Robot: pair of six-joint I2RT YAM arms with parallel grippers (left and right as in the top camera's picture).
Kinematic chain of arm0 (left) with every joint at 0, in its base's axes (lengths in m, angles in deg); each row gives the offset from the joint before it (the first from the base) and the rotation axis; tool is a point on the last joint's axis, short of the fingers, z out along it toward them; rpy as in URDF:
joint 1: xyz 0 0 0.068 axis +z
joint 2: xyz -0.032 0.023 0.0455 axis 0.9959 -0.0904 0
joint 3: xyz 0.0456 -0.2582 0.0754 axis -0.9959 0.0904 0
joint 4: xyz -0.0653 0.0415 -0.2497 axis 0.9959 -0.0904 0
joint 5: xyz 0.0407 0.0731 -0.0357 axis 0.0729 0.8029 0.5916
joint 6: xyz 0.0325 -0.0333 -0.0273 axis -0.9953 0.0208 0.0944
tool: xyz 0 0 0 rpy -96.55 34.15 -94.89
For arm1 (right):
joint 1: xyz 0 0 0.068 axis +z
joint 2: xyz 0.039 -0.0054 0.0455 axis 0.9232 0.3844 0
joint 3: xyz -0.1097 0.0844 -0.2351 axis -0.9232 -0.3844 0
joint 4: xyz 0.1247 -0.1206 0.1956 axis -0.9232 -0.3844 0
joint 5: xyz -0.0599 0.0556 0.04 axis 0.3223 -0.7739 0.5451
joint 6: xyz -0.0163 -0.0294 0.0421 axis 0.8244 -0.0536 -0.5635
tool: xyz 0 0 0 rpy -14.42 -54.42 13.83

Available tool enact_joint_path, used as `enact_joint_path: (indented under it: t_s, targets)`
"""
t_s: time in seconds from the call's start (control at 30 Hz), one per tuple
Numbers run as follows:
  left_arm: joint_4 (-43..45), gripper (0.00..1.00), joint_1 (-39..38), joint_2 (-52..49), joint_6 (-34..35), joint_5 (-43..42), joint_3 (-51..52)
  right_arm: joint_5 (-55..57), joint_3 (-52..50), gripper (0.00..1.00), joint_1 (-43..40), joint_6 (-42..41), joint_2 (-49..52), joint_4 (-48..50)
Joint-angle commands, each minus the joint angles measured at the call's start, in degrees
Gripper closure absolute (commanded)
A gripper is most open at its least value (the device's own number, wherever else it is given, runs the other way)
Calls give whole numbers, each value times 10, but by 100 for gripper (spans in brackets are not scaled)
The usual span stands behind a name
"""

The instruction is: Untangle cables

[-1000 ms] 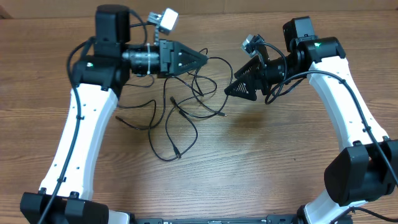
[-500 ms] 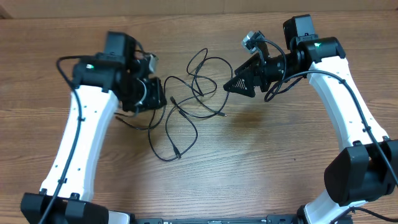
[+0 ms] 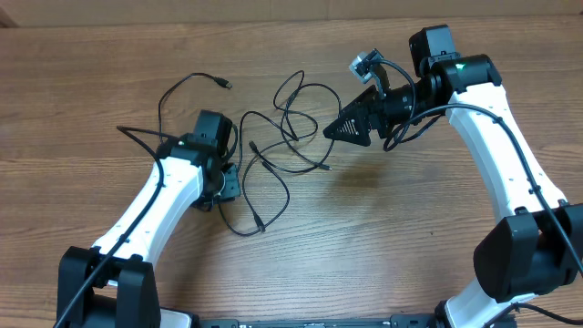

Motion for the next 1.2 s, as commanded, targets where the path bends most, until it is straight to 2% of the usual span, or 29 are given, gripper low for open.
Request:
enact_joint_path:
  t_s: [0.0, 0.2, 0.3, 0.43, 0.5, 0.6, 0.7, 0.8, 0.93, 1.17]
  targets:
    - [30, 96, 0, 8, -19, -1, 18, -14, -2, 9, 3, 0, -3, 3]
    - [69, 96, 1, 8, -19, -17, 9, -15, -2, 9, 3, 0, -3, 1]
    - [61, 96, 7, 8, -40, -53, -45, -9, -2, 9, 3, 0, -3, 3]
    - [18, 96, 23, 8, -90, -104, -159, -14, -2, 0, 3, 0, -3, 0]
    - [-16, 96, 27, 8, -110, -131, -226, -21, -2, 0, 7, 10, -3, -2]
    - [-94, 96, 25, 7, -137, -168, -331, -31, -2, 0, 19, 82, -3, -3]
    - [-209, 95, 10, 7, -174, -188, -431, -31, -2, 0, 31, 151, -3, 14]
    - [-324, 94, -14, 7, -207, -183, -513, -30, -2, 0, 41, 155, -3, 73]
    - [-430, 92, -56, 7, -209, -176, -584, -33, -2, 0, 47, 155, -3, 155]
    - [-454, 91, -144, 12, -228, -143, -620, -54, -2, 0, 64, 155, -3, 211]
